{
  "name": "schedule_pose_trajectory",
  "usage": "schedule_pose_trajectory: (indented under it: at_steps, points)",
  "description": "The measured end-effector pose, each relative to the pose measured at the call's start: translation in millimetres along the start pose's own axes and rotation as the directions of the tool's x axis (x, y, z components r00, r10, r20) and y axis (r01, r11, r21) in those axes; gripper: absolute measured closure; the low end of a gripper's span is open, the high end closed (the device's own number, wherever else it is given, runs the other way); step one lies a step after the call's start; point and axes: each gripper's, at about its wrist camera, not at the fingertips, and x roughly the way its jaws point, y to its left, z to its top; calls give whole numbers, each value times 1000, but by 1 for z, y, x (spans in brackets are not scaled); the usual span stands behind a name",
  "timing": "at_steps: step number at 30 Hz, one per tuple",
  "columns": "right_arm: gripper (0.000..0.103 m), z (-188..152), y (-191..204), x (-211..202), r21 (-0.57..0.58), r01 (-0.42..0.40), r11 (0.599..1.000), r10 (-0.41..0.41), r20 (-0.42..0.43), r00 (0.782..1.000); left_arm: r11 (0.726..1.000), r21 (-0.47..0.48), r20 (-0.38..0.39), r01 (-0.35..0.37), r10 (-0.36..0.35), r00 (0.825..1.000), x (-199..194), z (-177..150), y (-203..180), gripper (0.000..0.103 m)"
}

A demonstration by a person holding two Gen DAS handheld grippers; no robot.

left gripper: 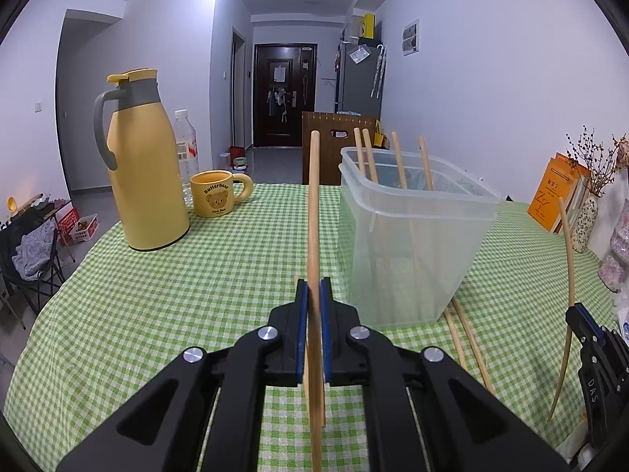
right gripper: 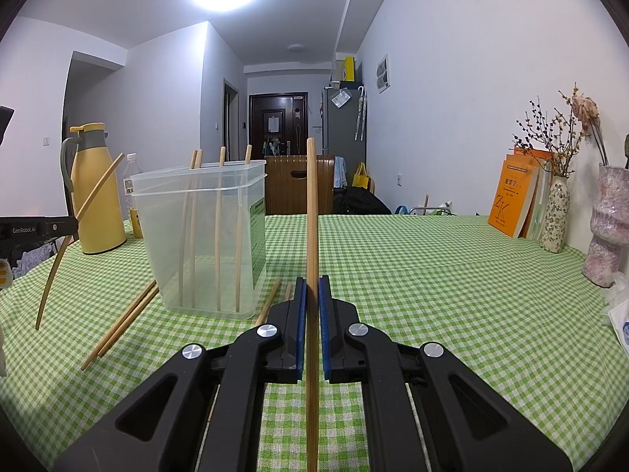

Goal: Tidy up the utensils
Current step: 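Lift the chopstick upright with the left tool while the right tool holds its chopstick, then carry both upright chopsticks over the clear plastic container with both tools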

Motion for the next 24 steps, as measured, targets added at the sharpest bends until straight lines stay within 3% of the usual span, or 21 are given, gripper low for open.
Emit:
schedule_pose_trajectory:
  at_steps: [16,24]
  points:
    - [97,0,-1,0,-1,3,1000,-3,1,1000,1000,-17,38,6,-6,999,-12,3,-2,99]
    - [97,12,0,-11,6,5,1000,-5,53,999,1000,-16,63,18,-17,998,-19,9,-7,99]
